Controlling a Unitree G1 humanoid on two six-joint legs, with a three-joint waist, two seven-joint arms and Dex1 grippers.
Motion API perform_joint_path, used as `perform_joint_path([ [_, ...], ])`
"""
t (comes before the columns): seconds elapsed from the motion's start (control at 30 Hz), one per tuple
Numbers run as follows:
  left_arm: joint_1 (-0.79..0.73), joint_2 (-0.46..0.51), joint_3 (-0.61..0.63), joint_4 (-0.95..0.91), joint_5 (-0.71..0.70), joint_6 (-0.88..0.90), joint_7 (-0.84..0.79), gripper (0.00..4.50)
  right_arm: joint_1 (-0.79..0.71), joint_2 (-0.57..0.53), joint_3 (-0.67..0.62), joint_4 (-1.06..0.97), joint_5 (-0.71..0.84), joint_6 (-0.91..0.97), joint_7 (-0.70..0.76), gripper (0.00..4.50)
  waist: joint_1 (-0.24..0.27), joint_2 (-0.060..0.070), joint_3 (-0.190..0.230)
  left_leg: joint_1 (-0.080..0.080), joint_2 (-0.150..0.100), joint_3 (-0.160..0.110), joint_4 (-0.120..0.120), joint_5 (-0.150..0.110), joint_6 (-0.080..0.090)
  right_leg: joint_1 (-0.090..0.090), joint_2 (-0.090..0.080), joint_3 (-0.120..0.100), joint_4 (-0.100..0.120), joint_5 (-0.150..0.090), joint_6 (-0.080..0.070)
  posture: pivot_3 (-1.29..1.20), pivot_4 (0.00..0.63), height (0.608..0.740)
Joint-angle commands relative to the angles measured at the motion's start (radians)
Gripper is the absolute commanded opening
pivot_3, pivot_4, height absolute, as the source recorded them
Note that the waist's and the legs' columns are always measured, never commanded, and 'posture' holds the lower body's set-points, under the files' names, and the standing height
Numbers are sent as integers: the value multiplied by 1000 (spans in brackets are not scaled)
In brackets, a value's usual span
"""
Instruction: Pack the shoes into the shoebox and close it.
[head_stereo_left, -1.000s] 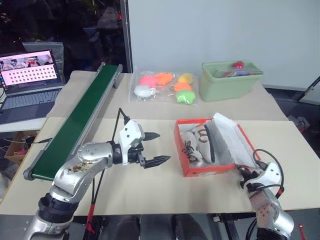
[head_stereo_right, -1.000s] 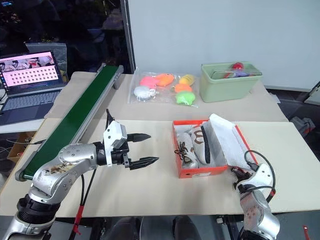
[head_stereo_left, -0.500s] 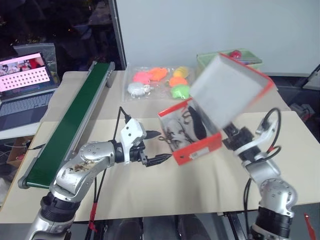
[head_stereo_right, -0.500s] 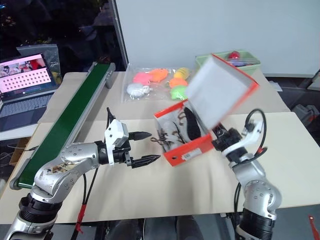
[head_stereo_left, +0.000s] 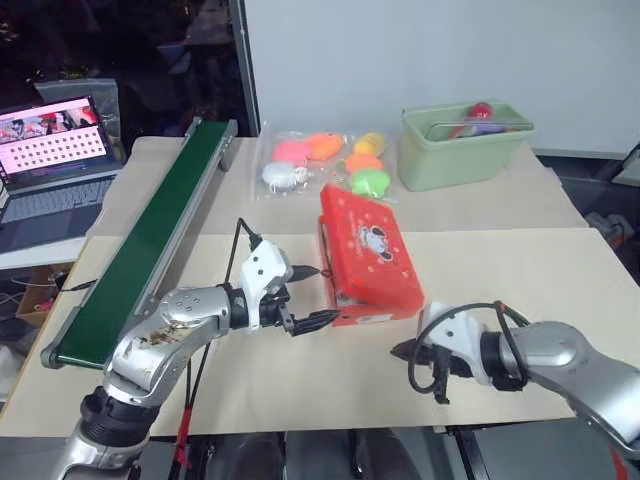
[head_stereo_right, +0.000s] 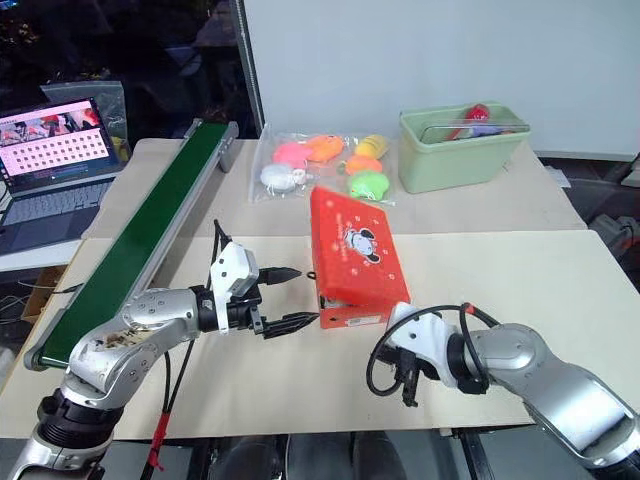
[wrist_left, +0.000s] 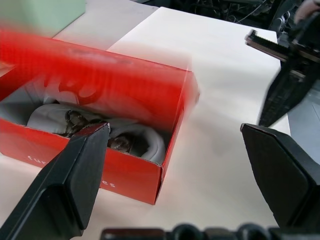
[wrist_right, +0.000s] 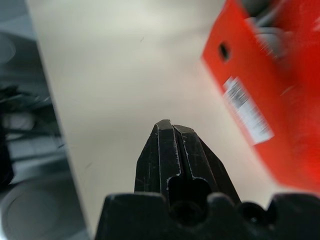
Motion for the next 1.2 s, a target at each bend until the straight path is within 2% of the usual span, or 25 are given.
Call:
perform_joint_path([
  [0.03, 6, 20, 42, -50, -12, 17, 14, 4500, -62, 64, -22, 5, 28, 7, 8, 37, 1, 0, 0, 0, 0, 0, 0, 0, 0, 0, 0, 0, 0, 0, 0, 0, 150, 729],
  [0.13, 24, 42, 82, -69, -26, 38, 24, 4500, -98, 92, -56, 4, 68, 32, 29, 37, 4, 0, 0, -2, 0, -1, 0, 0, 0, -1, 0, -1, 0, 1, -2, 0, 150, 729],
  [0.23, 55, 66, 126, -77, -29, 43, 32, 4500, -201, 185, -121, 50, 173, 88, -1, 37, 2, -1, 1, -3, 0, -1, 0, 0, 0, -2, 0, -1, 0, 4, -7, 0, 150, 729],
  [0.33, 79, 68, 127, -85, -21, 35, 33, 4500, -294, 257, -84, 122, 105, 96, -72, 37, 1, -2, 1, -1, 1, -1, 0, 0, 0, -1, 0, -1, 1, 4, -6, 0, 150, 729],
  [0.43, 95, 64, 122, -98, -12, 28, 37, 4500, -425, 409, -88, 238, 76, 138, -213, 37, 1, -2, 1, 0, 1, -1, 0, 0, 0, -1, 0, -1, 1, 4, -7, 0, 150, 729],
  [0.5, 96, 58, 120, -105, -13, 32, 45, 4500, -482, 464, -56, 333, 10, 138, -265, 37, 0, -2, 1, -1, 1, -1, 0, 0, 0, -1, 0, -1, 1, 5, -9, 0, 150, 729],
  [0.77, 89, 50, 116, -107, -7, 25, 60, 4500, -480, 530, 151, 712, -242, 17, -258, 37, 8, -2, 1, -4, 0, -1, -1, 0, 0, -4, 0, -3, 2, 6, -10, 0, 150, 729],
  [0.93, 66, 40, 120, -88, -4, 23, 70, 4500, -471, 551, 189, 810, -278, 34, -204, 37, 1, -4, -1, 7, 1, -1, -1, 0, 0, 6, 1, -3, 3, 6, -11, 0, 150, 729],
  [1.03, 57, 43, 126, -83, 2, 21, 75, 4500, -465, 557, 211, 838, -310, 24, -183, 37, 2, -5, -3, 19, 1, -1, -3, 0, 0, 18, 0, -3, 0, 5, -10, 0, 150, 729],
  [1.1, 51, 44, 129, -77, 7, 19, 77, 4500, -467, 573, 200, 847, -317, 16, -182, 37, 1, -8, -5, 20, 1, -1, -3, 0, 0, 19, 0, -3, 0, 2, -4, 0, 150, 729],
  [1.2, 45, 40, 137, -63, 13, 18, 89, 4500, -472, 612, 152, 836, -307, 24, -204, 37, -1, -11, -10, 20, 2, -1, -3, 0, 0, 19, 1, -3, 0, 1, -4, 0, 150, 729],
])
